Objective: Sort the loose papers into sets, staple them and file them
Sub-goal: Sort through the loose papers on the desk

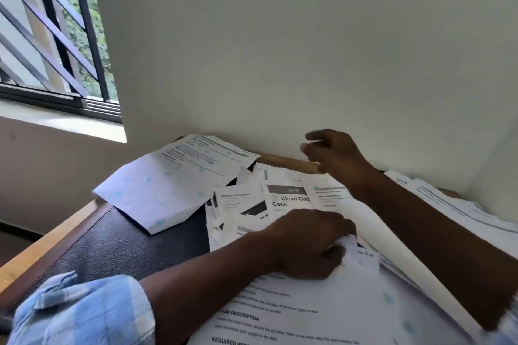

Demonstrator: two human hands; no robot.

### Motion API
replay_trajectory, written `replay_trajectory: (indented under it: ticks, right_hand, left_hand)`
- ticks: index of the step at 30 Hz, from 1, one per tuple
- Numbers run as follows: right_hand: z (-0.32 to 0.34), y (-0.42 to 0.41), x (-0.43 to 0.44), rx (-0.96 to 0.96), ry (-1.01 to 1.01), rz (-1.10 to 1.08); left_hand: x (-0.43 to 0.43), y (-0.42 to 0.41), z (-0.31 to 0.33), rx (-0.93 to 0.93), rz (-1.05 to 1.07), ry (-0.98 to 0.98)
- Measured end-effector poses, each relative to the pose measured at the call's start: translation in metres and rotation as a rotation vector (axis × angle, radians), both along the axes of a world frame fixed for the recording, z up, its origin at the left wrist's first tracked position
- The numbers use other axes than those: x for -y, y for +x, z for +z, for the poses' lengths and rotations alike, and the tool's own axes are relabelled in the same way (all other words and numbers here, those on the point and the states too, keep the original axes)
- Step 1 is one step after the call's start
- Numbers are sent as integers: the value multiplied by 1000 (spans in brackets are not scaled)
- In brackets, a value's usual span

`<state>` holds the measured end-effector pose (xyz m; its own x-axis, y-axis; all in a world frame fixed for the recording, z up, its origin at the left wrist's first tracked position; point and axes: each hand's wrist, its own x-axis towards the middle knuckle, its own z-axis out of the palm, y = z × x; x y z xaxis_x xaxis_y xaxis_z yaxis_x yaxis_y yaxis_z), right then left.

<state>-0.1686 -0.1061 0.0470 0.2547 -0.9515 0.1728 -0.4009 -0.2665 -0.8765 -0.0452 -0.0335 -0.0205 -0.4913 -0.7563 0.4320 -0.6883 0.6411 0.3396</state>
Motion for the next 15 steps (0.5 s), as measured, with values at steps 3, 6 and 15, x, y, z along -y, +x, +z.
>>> replay_trajectory:
  ticks: [3, 6, 15]
  right_hand:
    - [-11, -69, -3, 5, -15, -109]
    - [-23, -130, -10, -56, -61, -268]
    - [-74, -193, -27, -750, -40, -401]
  left_hand:
    - [-27, -10, -3, -4, 27, 80]
    - [-27, -19, -4, -36, -31, 156]
    - [-17, -9, -2, -199, 104, 311]
